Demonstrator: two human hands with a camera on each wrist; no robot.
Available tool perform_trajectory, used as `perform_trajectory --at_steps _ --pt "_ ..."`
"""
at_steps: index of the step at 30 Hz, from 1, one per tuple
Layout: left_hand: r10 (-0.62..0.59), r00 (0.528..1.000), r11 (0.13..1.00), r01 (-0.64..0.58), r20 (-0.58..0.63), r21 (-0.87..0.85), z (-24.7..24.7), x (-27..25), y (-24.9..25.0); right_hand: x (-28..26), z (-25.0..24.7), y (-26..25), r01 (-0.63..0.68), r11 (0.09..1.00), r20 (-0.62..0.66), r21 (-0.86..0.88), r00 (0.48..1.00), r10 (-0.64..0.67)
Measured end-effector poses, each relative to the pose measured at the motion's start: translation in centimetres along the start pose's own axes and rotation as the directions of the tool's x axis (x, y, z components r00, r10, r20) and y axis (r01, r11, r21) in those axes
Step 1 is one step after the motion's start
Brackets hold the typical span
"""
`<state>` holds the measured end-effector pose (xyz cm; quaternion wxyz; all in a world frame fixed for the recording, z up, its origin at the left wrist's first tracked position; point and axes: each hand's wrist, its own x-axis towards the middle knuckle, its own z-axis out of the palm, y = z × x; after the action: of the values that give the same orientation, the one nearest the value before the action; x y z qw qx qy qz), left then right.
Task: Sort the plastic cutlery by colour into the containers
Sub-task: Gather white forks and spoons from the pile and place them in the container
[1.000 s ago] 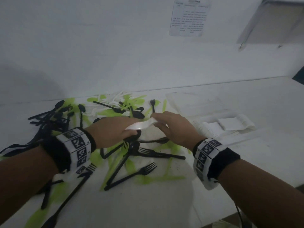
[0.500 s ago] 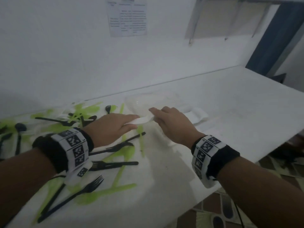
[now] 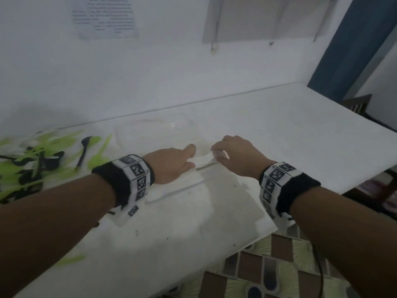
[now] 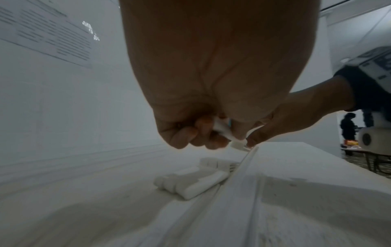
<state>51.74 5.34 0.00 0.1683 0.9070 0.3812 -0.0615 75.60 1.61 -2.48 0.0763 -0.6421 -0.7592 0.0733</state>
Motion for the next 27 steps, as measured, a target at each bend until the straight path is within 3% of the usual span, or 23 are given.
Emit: perform_trajectory --at_steps 6,10,13,17,23,27 --pt "-0.026 0.999 0.999 0.025 0.029 0.043 0.4 3.0 -0.3 1.7 -1.3 1.9 0.000 0.998 0.133 0.062 0.991 -0.008" --pt "-0.037 0.996 0.988 0.025 0.079 0.151 1.0 3.6 -0.2 3.7 -1.5 1.6 -0.013 0.999 0.235 -0.031 0.972 0.020" --pt "-0.057 0.995 0.991 0.046 0.081 0.124 1.2 4.1 0.3 4.9 -0.6 1.5 -0.020 0.992 0.237 -0.123 0.970 0.049" --pt "-0.071 0.997 0.990 0.071 -0.006 0.119 1.9 4.6 0.3 5.3 0.1 1.4 -0.007 0.978 0.213 -0.206 0.976 0.052" --pt "-0.020 0.996 0.979 0.037 -0.085 0.203 2.4 4.2 0.0 4.7 0.2 1.8 0.081 0.974 0.140 -0.210 0.989 -0.052" --pt "0.018 0.997 0.967 0.002 -0.078 0.254 2.5 4.0 -0.1 4.8 0.1 1.3 0.085 0.929 0.184 -0.361 0.983 -0.018"
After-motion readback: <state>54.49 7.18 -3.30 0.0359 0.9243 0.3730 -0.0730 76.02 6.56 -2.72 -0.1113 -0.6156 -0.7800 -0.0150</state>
